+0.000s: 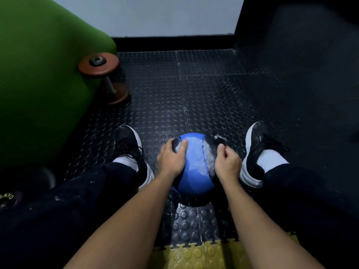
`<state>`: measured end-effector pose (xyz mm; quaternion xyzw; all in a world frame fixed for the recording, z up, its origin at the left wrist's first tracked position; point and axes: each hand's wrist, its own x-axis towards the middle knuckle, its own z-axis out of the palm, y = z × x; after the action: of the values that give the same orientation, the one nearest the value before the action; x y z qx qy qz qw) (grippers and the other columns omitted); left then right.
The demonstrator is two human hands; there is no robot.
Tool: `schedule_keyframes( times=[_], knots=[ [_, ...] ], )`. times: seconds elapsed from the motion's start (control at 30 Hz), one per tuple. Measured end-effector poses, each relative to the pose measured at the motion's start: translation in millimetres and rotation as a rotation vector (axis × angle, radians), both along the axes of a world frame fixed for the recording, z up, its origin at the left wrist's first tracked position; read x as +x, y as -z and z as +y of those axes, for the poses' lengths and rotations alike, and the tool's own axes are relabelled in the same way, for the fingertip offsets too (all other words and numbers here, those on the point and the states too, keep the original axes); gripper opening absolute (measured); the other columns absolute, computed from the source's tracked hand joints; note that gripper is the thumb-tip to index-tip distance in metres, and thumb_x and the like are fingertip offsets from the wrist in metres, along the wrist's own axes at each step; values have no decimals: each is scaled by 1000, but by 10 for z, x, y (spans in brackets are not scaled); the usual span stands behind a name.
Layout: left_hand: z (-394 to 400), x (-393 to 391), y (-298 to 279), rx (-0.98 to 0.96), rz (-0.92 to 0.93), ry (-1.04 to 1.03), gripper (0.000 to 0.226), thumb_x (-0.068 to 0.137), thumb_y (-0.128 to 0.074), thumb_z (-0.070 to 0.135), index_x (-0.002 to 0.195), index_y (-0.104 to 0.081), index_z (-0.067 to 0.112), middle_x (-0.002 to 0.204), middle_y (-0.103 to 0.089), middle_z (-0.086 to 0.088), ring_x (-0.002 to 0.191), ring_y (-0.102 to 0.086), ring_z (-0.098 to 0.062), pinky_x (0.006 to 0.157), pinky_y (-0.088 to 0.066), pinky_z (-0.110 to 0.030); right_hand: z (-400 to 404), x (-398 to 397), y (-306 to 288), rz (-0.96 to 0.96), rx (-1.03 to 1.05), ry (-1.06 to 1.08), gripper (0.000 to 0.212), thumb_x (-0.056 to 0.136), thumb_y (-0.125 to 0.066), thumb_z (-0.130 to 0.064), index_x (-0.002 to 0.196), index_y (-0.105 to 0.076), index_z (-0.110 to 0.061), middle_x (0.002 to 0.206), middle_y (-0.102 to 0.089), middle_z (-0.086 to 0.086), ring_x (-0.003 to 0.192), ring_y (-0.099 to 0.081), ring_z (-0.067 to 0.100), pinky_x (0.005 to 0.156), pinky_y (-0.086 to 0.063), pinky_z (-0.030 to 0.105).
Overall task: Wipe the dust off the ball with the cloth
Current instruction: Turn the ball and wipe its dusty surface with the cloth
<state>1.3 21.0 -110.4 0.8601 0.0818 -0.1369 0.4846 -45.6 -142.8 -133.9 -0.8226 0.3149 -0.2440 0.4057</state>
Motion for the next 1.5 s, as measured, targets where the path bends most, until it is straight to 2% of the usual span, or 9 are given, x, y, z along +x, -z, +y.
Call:
schedule_keyframes(
  times=[0.2,0.4,0.5,0.67,0.87,1.03,1.2,1.37,1.5],
  knots=[
    [38,91,-86,192,3,48,74,84,-43,75,132,-46,19,137,-48,-10,128,-47,-33,109,-38,-52,58,32,-45,-120,-124,-163,31,93,-51,-28,103,-74,-9,101,-73,5,92,-65,25,77,-37,18],
    [19,140,25,-28,-73,139,65,96,-53,57,151,-44,23,155,-45,-2,142,-42,-21,118,-31,-37,70,-99,-83,-233,-161,-263,26,94,-55,-17,109,-73,-6,106,-70,-3,98,-57,1,89,-37,4],
    [29,151,25,-19,-45,150,62,97,-51,59,150,-46,29,156,-44,-2,142,-41,-21,118,-30,-38,66,-153,3,-256,-119,-212,28,95,-51,-25,95,-73,-7,95,-69,-2,89,-61,10,83,-48,23],
    [-7,89,41,-10,-50,94,64,97,-49,61,151,-45,28,158,-42,-3,145,-38,-23,120,-28,-42,-67,132,-116,68,76,-63,46,96,-52,-34,56,-41,-14,57,-48,1,64,-48,28,60,-28,33],
    [41,101,27,-38,-36,46,62,97,-49,60,150,-47,27,156,-46,-3,142,-41,-23,118,-31,-41,182,-165,-70,-246,-59,-226,32,96,-50,-26,110,-72,-8,109,-69,-6,102,-61,5,92,-41,12],
    [61,40,54,-26,-41,42,64,97,-46,63,152,-44,30,157,-43,-1,145,-38,-22,120,-29,-43,168,-78,8,-124,-13,16,51,91,-41,-43,79,-67,-1,81,-68,15,75,-61,31,64,-34,25],
    [66,61,36,-60,-8,-9,64,97,-47,62,151,-44,29,158,-42,-1,146,-37,-23,121,-28,-43,211,-70,-149,-257,-134,-271,29,95,-52,-22,107,-73,-8,106,-68,-9,99,-60,3,91,-42,11],
    [126,21,85,-52,-30,-12,62,99,-47,59,152,-44,26,158,-42,-2,146,-37,-22,120,-26,-37,53,-40,101,-72,16,41,59,89,-37,-52,68,-60,-2,70,-64,20,67,-58,37,64,-44,40],
    [127,49,104,-50,-4,-55,61,99,-47,58,151,-46,26,157,-45,-3,145,-39,-23,120,-27,-36,293,-169,68,-219,-105,-134,39,95,-47,-31,104,-72,-3,111,-71,13,103,-65,25,90,-45,24]
  ],
)
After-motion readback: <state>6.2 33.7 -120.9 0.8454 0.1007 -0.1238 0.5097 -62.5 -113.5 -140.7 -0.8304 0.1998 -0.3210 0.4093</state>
